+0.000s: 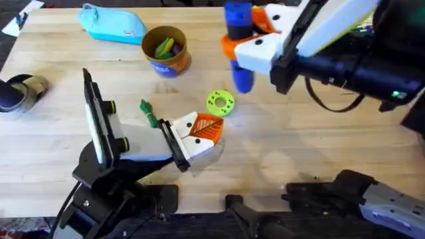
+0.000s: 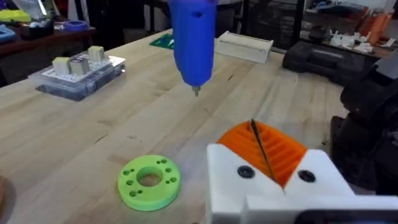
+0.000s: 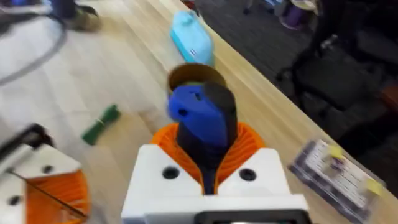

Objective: Pick up the gripper from the table and insert it into the empty holder that is missing its gripper. Then pick up a screw, insert it into the mounting hole, and use the screwdriver to tighten it. Finally, clean up the table by picking up the vegetable and placing it into the bucket.

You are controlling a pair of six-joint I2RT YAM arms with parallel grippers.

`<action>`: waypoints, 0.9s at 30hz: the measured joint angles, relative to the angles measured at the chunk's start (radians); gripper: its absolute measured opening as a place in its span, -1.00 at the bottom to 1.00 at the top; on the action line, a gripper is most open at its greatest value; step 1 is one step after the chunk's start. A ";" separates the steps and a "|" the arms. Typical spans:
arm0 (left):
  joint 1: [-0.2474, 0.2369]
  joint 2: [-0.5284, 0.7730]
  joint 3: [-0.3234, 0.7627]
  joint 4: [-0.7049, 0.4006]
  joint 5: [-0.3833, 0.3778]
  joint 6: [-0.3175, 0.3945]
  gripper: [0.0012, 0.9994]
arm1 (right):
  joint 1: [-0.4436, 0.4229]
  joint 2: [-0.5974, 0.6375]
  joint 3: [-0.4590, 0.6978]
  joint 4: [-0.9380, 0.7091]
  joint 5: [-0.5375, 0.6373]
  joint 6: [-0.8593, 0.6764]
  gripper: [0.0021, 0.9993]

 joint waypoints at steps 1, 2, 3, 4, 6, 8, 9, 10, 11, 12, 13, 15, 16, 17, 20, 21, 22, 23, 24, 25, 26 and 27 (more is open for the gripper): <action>0.000 0.000 0.000 0.000 0.000 0.000 -0.97 | -0.027 0.006 0.000 -0.025 0.024 -0.041 -0.90; 0.000 0.000 0.000 0.000 0.000 0.000 -0.97 | -0.054 0.016 0.000 -0.049 0.049 -0.079 -0.90; 0.000 0.000 0.000 0.000 0.000 0.000 -0.97 | -0.085 0.029 0.001 -0.072 0.069 -0.118 -0.90; 0.000 0.000 0.000 0.000 0.000 0.000 -0.97 | -0.117 0.048 0.001 -0.094 0.086 -0.159 -0.90; 0.000 0.000 0.000 0.000 0.000 0.000 -0.97 | -0.165 0.088 0.001 -0.122 0.110 -0.223 -0.90; 0.000 0.000 0.000 0.000 0.000 0.000 -0.97 | -0.205 0.137 0.001 -0.137 0.123 -0.291 -0.90; 0.000 0.000 0.000 0.000 0.000 0.000 -0.97 | -0.223 0.165 0.001 -0.142 0.128 -0.324 -0.90; 0.000 0.000 0.000 0.000 0.000 0.000 -0.97 | -0.241 0.199 0.001 -0.144 0.132 -0.362 -0.90; 0.000 0.000 0.000 0.000 0.000 0.000 -0.97 | -0.250 0.223 0.001 -0.143 0.135 -0.387 -0.91; 0.000 0.000 0.000 0.000 0.000 0.000 -0.97 | -0.262 0.254 0.001 -0.143 0.137 -0.413 -0.91; 0.000 0.000 0.000 0.000 0.000 0.000 -0.97 | -0.272 0.286 0.001 -0.143 0.139 -0.441 -0.91; 0.000 0.000 0.000 0.000 0.000 0.000 -0.97 | -0.283 0.348 0.001 -0.140 0.141 -0.491 -0.91; 0.000 0.000 0.000 0.000 0.000 0.000 -0.97 | -0.286 0.375 0.001 -0.140 0.142 -0.511 -0.91; 0.000 0.000 0.000 0.000 0.000 0.000 -0.97 | -0.287 0.406 0.001 -0.140 0.143 -0.534 -0.91; 0.000 0.000 0.000 0.000 0.000 0.000 -0.97 | -0.288 0.480 0.001 -0.138 0.143 -0.591 -0.91; 0.000 0.000 0.000 0.000 0.000 0.000 -0.97 | -0.288 0.501 0.001 -0.138 0.143 -0.605 -0.91; 0.000 0.000 0.000 0.000 0.000 0.000 -0.97 | -0.288 0.518 0.001 -0.137 0.144 -0.619 -0.91; 0.000 0.000 0.000 0.000 0.000 0.000 -0.97 | -0.288 0.533 0.001 -0.137 0.144 -0.633 -0.91; 0.000 0.000 0.000 0.000 0.000 0.000 -0.97 | -0.287 0.546 0.001 -0.136 0.145 -0.647 -0.91; 0.000 0.000 0.000 0.000 0.000 0.000 -0.97 | -0.287 0.553 0.001 -0.136 0.145 -0.657 -0.91; 0.000 0.000 0.000 0.000 0.000 0.000 -0.97 | -0.287 0.560 0.001 -0.135 0.145 -0.667 -0.91; 0.000 0.000 0.000 0.000 0.000 0.000 -0.97 | -0.288 0.564 0.001 -0.135 0.144 -0.675 -0.91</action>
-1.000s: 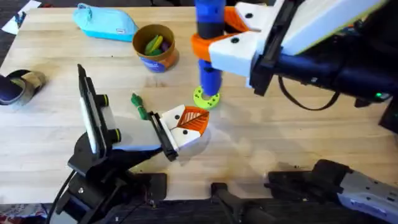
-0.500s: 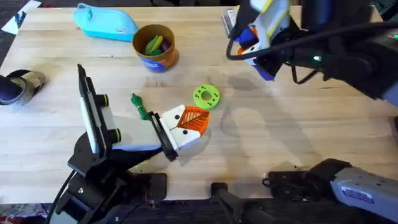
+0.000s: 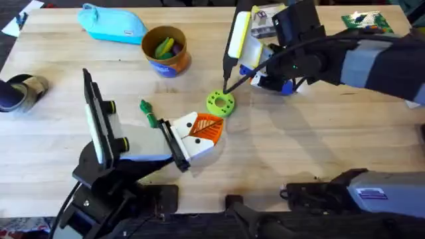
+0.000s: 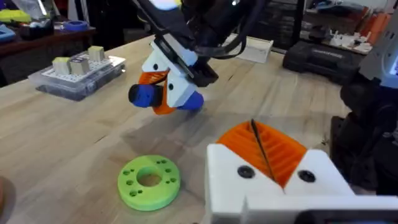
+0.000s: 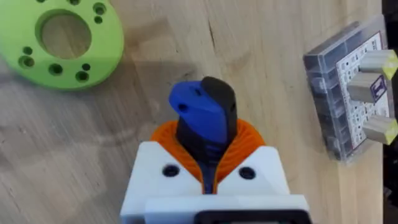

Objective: Pick up the gripper from the table and insert it into the empty holder that is missing its gripper. Then pick up a screw, insert it into the mounting hole, and use the screwdriver to tighten it. Finally, clean up the table by picking up the vegetable and placing it into the bucket.

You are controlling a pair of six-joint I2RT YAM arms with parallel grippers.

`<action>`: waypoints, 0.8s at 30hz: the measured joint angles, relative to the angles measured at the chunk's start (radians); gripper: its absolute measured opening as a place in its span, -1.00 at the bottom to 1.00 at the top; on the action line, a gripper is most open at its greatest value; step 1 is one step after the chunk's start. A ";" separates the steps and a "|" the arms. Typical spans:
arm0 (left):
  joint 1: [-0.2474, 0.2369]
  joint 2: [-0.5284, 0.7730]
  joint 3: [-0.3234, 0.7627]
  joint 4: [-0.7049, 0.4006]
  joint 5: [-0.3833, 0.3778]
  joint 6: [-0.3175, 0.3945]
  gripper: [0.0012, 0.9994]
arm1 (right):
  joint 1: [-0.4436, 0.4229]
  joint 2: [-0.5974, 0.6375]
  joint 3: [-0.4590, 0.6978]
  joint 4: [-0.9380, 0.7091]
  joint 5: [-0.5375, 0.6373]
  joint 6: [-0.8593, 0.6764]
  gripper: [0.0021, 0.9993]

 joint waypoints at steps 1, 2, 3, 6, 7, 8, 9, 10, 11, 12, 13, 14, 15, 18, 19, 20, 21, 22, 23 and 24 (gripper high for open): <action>0.000 0.000 0.000 0.000 0.000 0.000 -0.97 | 0.000 0.002 0.000 -0.001 0.000 -0.005 -0.91; 0.000 0.000 0.000 0.000 0.000 0.000 -0.97 | 0.000 0.002 0.000 -0.003 -0.001 -0.007 -0.80; 0.000 0.000 0.000 0.000 0.000 0.000 -0.97 | 0.000 0.002 0.000 -0.010 -0.008 -0.010 -0.52; 0.000 0.000 0.000 0.000 0.000 0.000 -0.97 | 0.000 0.003 0.000 -0.028 -0.035 -0.010 0.40; 0.000 0.000 0.000 0.000 0.000 0.000 -0.97 | 0.000 0.003 0.000 -0.029 -0.044 0.000 0.65; 0.000 0.000 0.000 0.000 0.000 0.000 -0.97 | 0.000 0.002 0.000 -0.031 -0.051 0.013 0.85; 0.000 0.000 0.000 0.000 0.000 0.000 -0.97 | 0.000 0.003 0.000 -0.032 -0.056 0.023 0.95; 0.000 0.000 0.000 0.000 0.000 0.000 -0.97 | 0.000 0.002 0.000 -0.034 -0.062 0.037 0.98; 0.000 0.000 0.000 0.000 0.000 0.000 -0.97 | 0.000 0.002 0.001 -0.036 -0.065 0.051 0.99; 0.000 0.000 0.000 0.000 0.000 0.000 -0.97 | 0.000 0.002 0.002 -0.038 -0.068 0.065 0.99; 0.000 0.000 0.000 0.000 0.000 0.000 -0.97 | 0.000 0.001 0.002 -0.039 -0.069 0.081 0.99; 0.000 0.000 0.000 0.000 0.000 0.000 -0.97 | 0.000 -0.003 0.002 -0.040 -0.069 0.096 0.99; 0.000 0.000 0.000 0.000 0.000 0.000 -0.97 | 0.000 -0.010 0.002 -0.043 -0.070 0.115 0.99; 0.000 0.000 0.000 0.000 0.000 0.000 -0.97 | 0.000 -0.050 0.003 -0.055 -0.073 0.174 0.99; 0.000 0.000 0.000 0.000 0.000 0.000 -0.97 | 0.000 -0.068 0.004 -0.065 -0.074 0.196 0.99; 0.000 0.000 0.000 0.000 0.000 0.000 -0.97 | 0.000 -0.084 0.004 -0.074 -0.076 0.215 0.99; 0.000 0.000 0.000 0.000 0.000 0.000 -0.97 | 0.000 -0.103 0.006 -0.090 -0.077 0.243 0.99; 0.000 0.000 0.000 0.000 0.000 0.000 -0.97 | 0.000 -0.116 0.008 -0.103 -0.077 0.263 0.99; 0.000 0.000 0.000 0.000 0.000 0.000 -0.97 | 0.000 -0.132 0.010 -0.116 -0.077 0.292 0.99; 0.000 0.000 0.000 0.000 0.000 0.000 -0.97 | 0.000 -0.143 0.012 -0.130 -0.079 0.320 1.00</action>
